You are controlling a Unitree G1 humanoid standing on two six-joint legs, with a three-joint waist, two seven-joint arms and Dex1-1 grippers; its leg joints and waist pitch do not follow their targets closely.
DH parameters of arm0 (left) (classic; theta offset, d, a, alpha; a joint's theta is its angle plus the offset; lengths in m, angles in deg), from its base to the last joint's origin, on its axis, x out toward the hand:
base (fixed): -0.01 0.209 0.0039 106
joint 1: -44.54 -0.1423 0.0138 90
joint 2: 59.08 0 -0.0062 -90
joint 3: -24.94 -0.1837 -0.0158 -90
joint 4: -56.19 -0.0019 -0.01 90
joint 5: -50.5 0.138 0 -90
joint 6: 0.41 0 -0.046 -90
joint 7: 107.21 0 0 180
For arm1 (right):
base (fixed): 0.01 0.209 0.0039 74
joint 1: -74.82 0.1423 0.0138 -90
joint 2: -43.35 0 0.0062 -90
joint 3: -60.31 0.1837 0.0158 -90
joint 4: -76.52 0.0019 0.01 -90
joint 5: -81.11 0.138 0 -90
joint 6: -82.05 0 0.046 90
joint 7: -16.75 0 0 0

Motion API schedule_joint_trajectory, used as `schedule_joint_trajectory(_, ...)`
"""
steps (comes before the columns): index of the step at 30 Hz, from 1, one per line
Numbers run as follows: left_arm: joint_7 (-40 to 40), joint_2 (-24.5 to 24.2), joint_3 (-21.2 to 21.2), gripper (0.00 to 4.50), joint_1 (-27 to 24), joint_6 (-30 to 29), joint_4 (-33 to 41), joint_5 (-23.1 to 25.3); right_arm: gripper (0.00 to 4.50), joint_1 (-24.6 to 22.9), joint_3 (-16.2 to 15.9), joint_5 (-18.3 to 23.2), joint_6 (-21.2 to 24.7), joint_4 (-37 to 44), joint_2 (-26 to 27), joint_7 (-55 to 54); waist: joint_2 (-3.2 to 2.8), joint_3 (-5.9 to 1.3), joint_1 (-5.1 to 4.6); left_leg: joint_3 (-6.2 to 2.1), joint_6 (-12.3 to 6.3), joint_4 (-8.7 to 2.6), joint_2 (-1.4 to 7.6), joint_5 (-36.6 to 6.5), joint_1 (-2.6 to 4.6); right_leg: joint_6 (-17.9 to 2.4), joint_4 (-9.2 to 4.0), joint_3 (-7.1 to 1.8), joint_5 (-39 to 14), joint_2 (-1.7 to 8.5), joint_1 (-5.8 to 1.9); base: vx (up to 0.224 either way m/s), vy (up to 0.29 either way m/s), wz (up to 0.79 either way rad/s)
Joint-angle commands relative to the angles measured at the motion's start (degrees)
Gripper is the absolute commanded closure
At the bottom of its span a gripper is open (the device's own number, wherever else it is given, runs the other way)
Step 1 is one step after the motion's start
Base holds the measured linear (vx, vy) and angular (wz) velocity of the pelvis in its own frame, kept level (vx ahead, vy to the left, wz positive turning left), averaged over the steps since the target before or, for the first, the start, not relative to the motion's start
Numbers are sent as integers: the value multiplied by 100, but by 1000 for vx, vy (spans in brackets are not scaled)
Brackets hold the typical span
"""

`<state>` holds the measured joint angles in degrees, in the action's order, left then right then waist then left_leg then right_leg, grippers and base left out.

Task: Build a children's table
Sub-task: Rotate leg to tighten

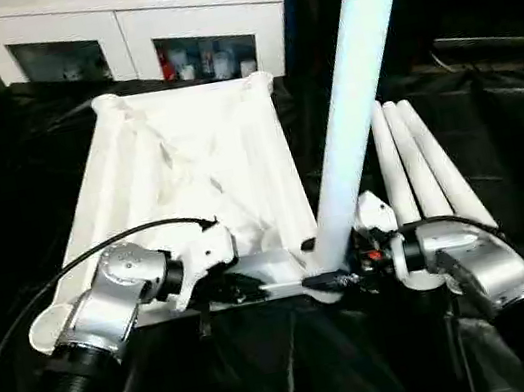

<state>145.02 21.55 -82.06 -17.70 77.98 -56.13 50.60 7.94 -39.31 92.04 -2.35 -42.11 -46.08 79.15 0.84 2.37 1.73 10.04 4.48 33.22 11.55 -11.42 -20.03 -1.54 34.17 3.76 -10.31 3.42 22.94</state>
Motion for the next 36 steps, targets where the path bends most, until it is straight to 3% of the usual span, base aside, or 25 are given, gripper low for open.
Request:
schedule_joint_trajectory(1,-604,376,-130,450,24,-351,-52,148,176,212,-2,-89,47,-464,511,-928,-19,-227,-47,-70,-55,-435,179,-1371,-23,-1028,-478,-267,-2164,456,-264,0,0,0)
schedule_joint_trajectory(2,-604,376,-130,450,24,-351,-52,148,176,212,-2,-89,47,-464,511,-928,-17,-236,-64,-87,-14,-440,175,-1394,-32,-965,-478,-258,-2301,462,-284,0,0,0)
schedule_joint_trajectory(3,-997,595,-110,450,24,-561,-65,218,176,398,65,-295,-176,-919,818,-1737,-12,-239,-93,-91,32,-439,177,-1414,-32,-893,-498,-266,-2393,469,-264,0,0,0)
schedule_joint_trajectory(7,-1631,987,-57,450,38,-908,-66,311,177,683,192,-540,-382,-1556,1209,-2947,-10,-232,-198,-90,69,-417,152,-1613,5,-844,-551,-260,-2683,460,-210,0,0,0)
schedule_joint_trajectory(8,-1854,1149,-26,450,43,-1028,-41,332,177,750,252,-566,-390,-1695,1313,-3242,15,-240,-194,-80,17,-400,146,-1647,23,-817,-570,-263,-2749,456,-199,0,0,0)
schedule_joint_trajectory(9,-1992,1251,-5,450,46,-1103,-23,343,177,806,290,-608,-417,-1805,1402,-3520,2,-236,-189,-81,-9,-401,147,-1648,25,-818,-573,-268,-2748,461,-193,0,0,0)
schedule_joint_trajectory(10,-2489,1629,41,450,79,-1352,8,397,177,888,312,-707,-464,-1953,1542,-3910,15,-238,-191,-78,-29,-406,153,-1649,22,-824,-575,-264,-2702,446,-186,0,0,0)
schedule_joint_trajectory(14,-2787,1915,0,450,84,-1535,73,451,177,974,332,-837,-553,-2060,1663,-4202,17,-253,-155,-66,-72,-401,158,-1657,25,-826,-557,-264,-2487,433,-180,0,0,0)
schedule_joint_trajectory(16,-2804,1923,-23,450,83,-1514,70,476,121,1018,443,-767,-659,-2109,1704,-4180,14,-251,-136,-63,-121,-404,144,-1642,-5,-789,-563,-261,-2442,433,-193,0,0,0)
schedule_joint_trajectory(20,-2779,1786,-33,450,69,-1533,97,530,87,1150,644,-578,-964,-2288,1702,-4021,4,-272,-130,-66,-153,-411,157,-1508,-27,-883,-519,-268,-2112,438,-217,0,0,0)
schedule_joint_trajectory(21,-2779,1785,-33,450,69,-1533,97,530,72,1150,644,-578,-965,-2288,1702,-4021,-58,-264,-123,-68,-148,-415,158,-1528,-16,-903,-517,-268,-2071,434,-208,0,0,0)
schedule_joint_trajectory(22,-2775,1742,-23,450,74,-1531,84,549,66,1136,674,-534,-1005,-2222,1668,-3955,-23,-269,-142,-58,-154,-411,154,-1542,-22,-927,-516,-266,-1988,418,-217,0,0,0)
schedule_joint_trajectory(27,-2799,1641,43,450,75,-1577,72,617,40,896,697,-466,-1010,-1665,1376,-3707,-45,-267,-128,-54,-182,-409,157,-1553,-22,-965,-523,-271,-1971,425,-228,0,0,0)
schedule_joint_trajectory(28,-2789,1614,48,450,78,-1567,56,626,40,802,684,-434,-960,-1462,1280,-3593,-71,-277,-115,-57,-191,-408,159,-1472,-27,-986,-504,-276,-1834,427,-244,0,0,0)
schedule_joint_trajectory(30,-2750,1552,49,450,75,-1553,40,623,40,600,688,-375,-860,-1036,1077,-3335,-42,-298,-70,-33,-273,-380,160,-1284,4,-1025,-480,-284,-1432,397,-252,0,0,0)
schedule_joint_trajectory(31,-2748,1542,51,450,79,-1542,20,623,40,548,696,-360,-844,-932,1017,-3257,-65,-298,-60,-12,-333,-367,165,-1197,22,-1145,-464,-293,-1183,397,-228,0,0,0)
schedule_joint_trajectory(32,-2734,1521,49,450,86,-1534,0,626,40,472,715,-302,-787,-751,935,-3146,-48,-295,-63,-21,-367,-373,151,-1088,-37,-1199,-437,-282,-1107,399,-285,0,0,0)
schedule_joint_trajectory(33,-2728,1500,48,450,104,-1517,-47,636,40,365,777,-190,-701,-489,799,-2934,-76,-299,-44,-29,-374,-373,153,-1038,-43,-1194,-432,-276,-1097,407,-301,0,0,0)
schedule_joint_trajectory(34,-2716,1462,52,450,127,-1525,-76,648,40,206,836,39,-484,-18,596,-2624,-56,-285,-25,-24,-431,-369,151,-1046,-40,-1147,-455,-273,-1185,401,-304,0,0,0)
schedule_joint_trajectory(36,-2715,1447,51,450,141,-1522,-98,658,40,150,864,125,-400,160,511,-2524,-63,-280,11,-22,-450,-366,151,-1070,-36,-1068,-469,-274,-1327,405,-301,0,0,0)
